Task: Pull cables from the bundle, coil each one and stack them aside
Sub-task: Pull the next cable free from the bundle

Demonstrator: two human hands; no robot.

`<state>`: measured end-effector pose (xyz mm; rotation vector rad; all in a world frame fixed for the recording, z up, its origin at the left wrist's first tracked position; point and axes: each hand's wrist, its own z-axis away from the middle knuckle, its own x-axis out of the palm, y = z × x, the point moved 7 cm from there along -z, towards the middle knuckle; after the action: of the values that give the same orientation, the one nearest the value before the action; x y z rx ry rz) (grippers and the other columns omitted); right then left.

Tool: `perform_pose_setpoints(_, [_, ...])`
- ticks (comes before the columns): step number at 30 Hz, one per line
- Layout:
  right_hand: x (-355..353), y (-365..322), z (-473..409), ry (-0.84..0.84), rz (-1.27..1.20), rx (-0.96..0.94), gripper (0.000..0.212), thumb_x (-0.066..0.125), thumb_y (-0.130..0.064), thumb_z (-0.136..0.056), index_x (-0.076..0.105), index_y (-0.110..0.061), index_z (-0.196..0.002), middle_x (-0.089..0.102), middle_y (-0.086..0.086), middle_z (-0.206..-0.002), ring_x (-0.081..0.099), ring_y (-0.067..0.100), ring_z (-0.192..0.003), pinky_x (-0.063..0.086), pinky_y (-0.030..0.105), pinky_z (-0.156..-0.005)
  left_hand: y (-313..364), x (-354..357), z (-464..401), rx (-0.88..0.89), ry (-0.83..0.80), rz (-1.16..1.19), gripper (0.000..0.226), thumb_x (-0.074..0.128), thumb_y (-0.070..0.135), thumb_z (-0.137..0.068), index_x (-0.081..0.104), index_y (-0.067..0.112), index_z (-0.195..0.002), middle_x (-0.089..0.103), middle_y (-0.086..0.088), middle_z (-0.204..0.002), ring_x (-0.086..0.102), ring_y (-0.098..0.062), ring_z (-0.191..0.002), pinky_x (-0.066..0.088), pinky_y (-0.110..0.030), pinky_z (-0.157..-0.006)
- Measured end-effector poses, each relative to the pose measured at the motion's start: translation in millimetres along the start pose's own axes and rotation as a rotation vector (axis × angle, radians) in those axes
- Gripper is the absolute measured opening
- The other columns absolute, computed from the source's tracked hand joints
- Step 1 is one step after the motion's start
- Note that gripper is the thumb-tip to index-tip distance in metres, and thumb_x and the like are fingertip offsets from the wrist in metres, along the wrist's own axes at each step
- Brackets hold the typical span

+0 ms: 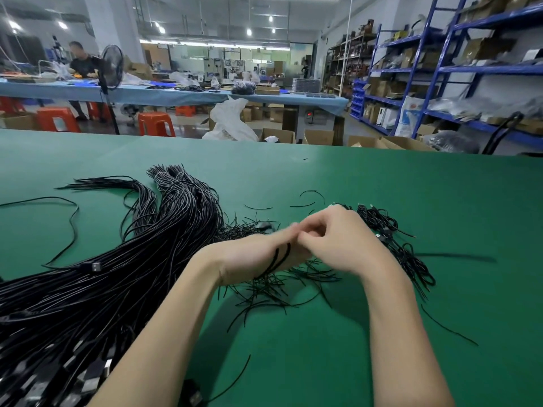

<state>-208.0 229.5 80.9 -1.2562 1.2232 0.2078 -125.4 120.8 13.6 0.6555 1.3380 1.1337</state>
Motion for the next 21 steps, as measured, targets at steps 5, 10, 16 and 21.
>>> perform_pose_setpoints(5, [4.6,-2.7,1.3,0.010,-0.502,-0.051,0.014,0.065,-0.025,-0.098,0.079,-0.022,-0.095,0.076,-0.003,-0.073,0.046,0.000,-0.041,0.032,0.011,-0.043,25.0,-1.5,-5.8,0.176,-0.106,0.655,0.072,0.014,0.055,-0.104,0.036,0.006,-0.152,0.048,-0.015,-0.150,0.041,-0.016,-0.144,0.021,-0.034,-0.124])
perform_pose_setpoints(10, [48.8,0.7,6.3,-0.264,-0.984,0.036,0.022,0.062,-0.030,-0.097,0.074,-0.012,-0.093,0.068,0.002,-0.066,0.046,0.006,-0.045,0.035,0.015,-0.041,41.0,-13.2,0.6,0.383,-0.161,1.015,0.073,0.016,0.054,-0.105,0.037,0.001,-0.150,0.050,-0.015,-0.151,0.046,-0.022,-0.142,0.031,-0.036,-0.119])
perform_pose_setpoints(16, [77.1,19.9,19.9,-0.499,-0.946,0.101,0.032,0.075,-0.053,-0.080,0.074,-0.021,-0.076,0.053,-0.007,-0.059,0.034,0.005,-0.045,0.025,0.014,-0.042,57.9,-7.2,24.8,0.491,-0.468,1.064,0.080,0.015,0.053,-0.105,0.035,-0.011,-0.148,0.039,-0.030,-0.153,0.036,-0.038,-0.145,0.023,-0.046,-0.123])
perform_pose_setpoints(21, [57.0,34.1,16.9,-0.377,-0.543,0.128,0.027,0.071,-0.029,-0.082,0.076,-0.003,-0.085,0.057,0.014,-0.082,0.038,0.022,-0.082,0.027,0.035,-0.072,44.5,20.1,35.3,0.269,-0.715,0.553,0.090,0.025,0.061,-0.100,0.038,-0.018,-0.142,0.044,-0.038,-0.142,0.047,-0.048,-0.131,0.029,-0.051,-0.119])
